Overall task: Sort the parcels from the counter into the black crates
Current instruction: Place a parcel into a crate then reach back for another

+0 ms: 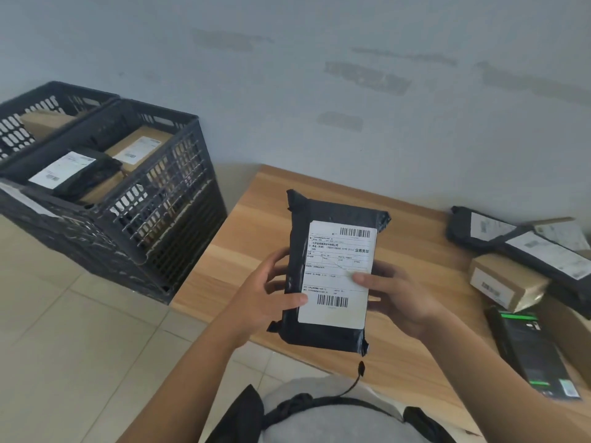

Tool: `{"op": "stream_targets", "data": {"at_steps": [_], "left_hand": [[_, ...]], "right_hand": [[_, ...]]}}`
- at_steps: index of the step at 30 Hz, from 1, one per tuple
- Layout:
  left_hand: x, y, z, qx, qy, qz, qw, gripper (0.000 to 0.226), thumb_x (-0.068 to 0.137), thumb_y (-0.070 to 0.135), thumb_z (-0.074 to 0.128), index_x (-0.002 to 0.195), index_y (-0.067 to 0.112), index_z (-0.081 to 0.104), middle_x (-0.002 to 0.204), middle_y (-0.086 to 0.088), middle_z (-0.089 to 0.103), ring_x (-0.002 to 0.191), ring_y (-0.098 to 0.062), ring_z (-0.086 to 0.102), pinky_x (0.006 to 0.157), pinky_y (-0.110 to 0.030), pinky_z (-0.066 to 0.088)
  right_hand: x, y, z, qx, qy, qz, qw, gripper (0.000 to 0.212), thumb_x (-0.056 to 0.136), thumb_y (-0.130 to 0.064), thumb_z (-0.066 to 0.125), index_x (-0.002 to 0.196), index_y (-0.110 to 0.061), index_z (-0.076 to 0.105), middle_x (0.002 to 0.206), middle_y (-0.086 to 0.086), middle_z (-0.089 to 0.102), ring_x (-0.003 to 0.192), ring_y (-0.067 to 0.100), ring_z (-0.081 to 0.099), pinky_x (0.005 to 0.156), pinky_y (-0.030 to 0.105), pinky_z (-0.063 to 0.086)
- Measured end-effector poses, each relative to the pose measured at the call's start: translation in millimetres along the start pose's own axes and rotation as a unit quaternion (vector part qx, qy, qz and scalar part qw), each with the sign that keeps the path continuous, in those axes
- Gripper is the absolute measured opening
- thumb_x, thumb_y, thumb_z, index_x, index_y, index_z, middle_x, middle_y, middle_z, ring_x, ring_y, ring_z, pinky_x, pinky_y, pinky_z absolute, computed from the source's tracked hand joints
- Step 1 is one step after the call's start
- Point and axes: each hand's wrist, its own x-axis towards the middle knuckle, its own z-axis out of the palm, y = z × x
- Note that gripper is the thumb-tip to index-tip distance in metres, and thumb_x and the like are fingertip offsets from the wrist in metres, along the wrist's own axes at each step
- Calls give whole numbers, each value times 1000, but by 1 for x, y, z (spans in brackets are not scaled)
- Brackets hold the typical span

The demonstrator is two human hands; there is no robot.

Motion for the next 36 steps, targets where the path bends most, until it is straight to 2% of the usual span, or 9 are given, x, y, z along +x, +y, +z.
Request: {"op": "stream_targets", "data": {"at_steps": [5, 8, 10, 13, 21, 26, 32, 36], "left_hand": [[-2, -5, 13, -35, 27, -27, 999, 73, 83, 14, 84, 133, 53, 48, 118, 15, 72, 105, -5, 71, 75, -25, 61], [-6, -10, 18, -63, 45, -48, 996, 76, 83, 11, 83, 140, 48, 47, 123, 5, 72, 107, -11, 72, 77, -28, 61], [-11, -15, 21, -82, 62, -65, 993, 77, 82, 14, 83, 142, 45, 47, 128, -1, 71, 112, -18, 71, 82, -35, 62], [-18, -23, 31, -103, 86, -80, 988, 77, 76, 21, 82, 142, 42, 48, 129, -3, 71, 115, -24, 71, 90, -47, 62], [-48, -41, 55, -146, 167, -86, 971, 72, 80, 16, 81, 141, 41, 52, 127, -1, 72, 114, -24, 72, 87, -46, 63], [-75, -47, 60, -179, 227, -91, 953, 87, 65, 28, 92, 141, 38, 53, 128, -5, 72, 116, -29, 70, 95, -54, 59], [-110, -54, 50, -183, 278, -99, 938, 93, 63, 29, 90, 145, 39, 48, 131, -2, 70, 120, -27, 68, 100, -55, 55], [-127, -57, 36, -182, 309, -89, 929, 90, 67, 24, 93, 143, 42, 48, 131, 1, 71, 119, -24, 68, 99, -50, 57]], "right_hand": [[7, 8, -15, 10, -25, 23, 999, 47, 85, -24, 78, 130, -14, 66, 124, 8, 75, 115, 32, 71, 103, 57, 52], [10, 13, -26, 21, -61, 28, 998, 55, 84, -24, 77, 136, -14, 62, 129, 8, 72, 120, 32, 68, 101, 55, 53], [13, 18, -32, 29, -81, 37, 996, 60, 81, -21, 74, 138, -13, 59, 130, 10, 72, 120, 32, 68, 98, 53, 55], [16, 24, -38, 23, -106, 50, 993, 59, 79, -18, 74, 137, -14, 60, 128, 11, 73, 118, 32, 69, 102, 57, 51], [30, 35, -40, -8, -172, 82, 982, 61, 78, -21, 75, 137, -14, 61, 126, 8, 74, 118, 32, 69, 105, 60, 49], [41, 34, -23, -34, -226, 102, 968, 60, 77, -22, 76, 135, -15, 63, 124, 8, 75, 115, 29, 71, 106, 60, 50], [51, 37, 16, -57, -279, 126, 950, 58, 81, -20, 81, 136, -16, 62, 123, 8, 75, 113, 29, 72, 99, 54, 55], [53, 33, 47, -73, -300, 108, 945, 57, 82, -18, 77, 137, -19, 61, 122, 7, 75, 112, 27, 73, 95, 52, 57]]}}
